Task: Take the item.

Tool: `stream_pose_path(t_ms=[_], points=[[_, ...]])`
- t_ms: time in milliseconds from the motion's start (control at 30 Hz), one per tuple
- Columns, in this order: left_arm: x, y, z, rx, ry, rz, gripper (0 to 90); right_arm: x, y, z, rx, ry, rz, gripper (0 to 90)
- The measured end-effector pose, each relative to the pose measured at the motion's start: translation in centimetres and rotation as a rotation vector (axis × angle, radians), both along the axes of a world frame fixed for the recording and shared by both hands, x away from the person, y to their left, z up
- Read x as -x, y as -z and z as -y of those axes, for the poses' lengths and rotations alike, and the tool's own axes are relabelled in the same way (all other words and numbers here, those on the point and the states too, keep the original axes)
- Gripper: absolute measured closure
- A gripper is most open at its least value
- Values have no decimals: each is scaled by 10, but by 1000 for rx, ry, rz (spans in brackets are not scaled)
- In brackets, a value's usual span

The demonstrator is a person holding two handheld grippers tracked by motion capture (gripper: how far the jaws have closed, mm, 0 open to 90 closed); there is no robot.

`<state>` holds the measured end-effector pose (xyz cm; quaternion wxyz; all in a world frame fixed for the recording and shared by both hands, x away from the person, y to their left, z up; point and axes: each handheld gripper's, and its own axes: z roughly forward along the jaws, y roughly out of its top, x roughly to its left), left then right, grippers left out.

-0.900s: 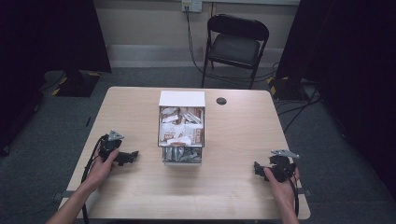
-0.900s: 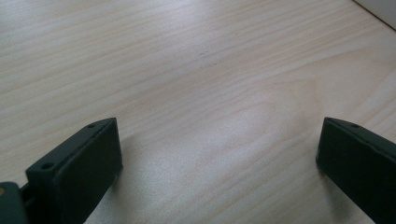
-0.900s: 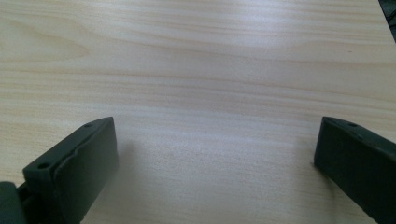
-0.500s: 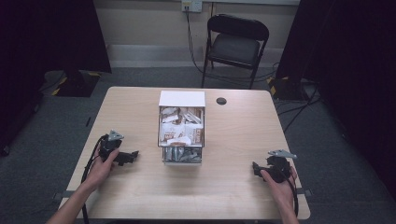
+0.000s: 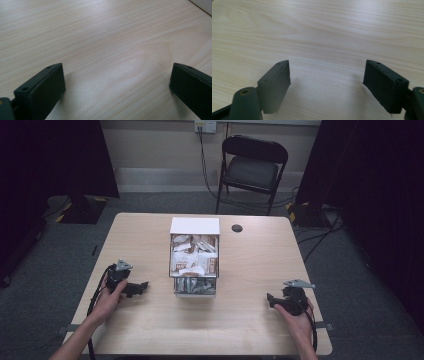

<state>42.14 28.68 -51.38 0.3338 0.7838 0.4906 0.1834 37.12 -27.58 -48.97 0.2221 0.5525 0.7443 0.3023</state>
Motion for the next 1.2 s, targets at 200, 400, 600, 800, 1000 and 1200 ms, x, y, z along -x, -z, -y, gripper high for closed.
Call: stream_pose_path(t_ms=[200,400,600,800,1000,1200], points=[[0,0,0,0,0,0,0,2,-9,0,-58,-24,22,262],[0,0,0,1,0,0,0,6,-20,-8,-91,-86,41,325],[0,0,0,0,0,0,0,11,-35,-15,-139,-144,68,382],[0,0,0,0,0,0,0,15,-44,-21,-177,-211,83,462],[0,0,0,1,0,0,0,19,-51,-28,-189,-236,95,490],[0,0,0,0,0,0,0,20,-59,-37,-227,-281,74,516]])
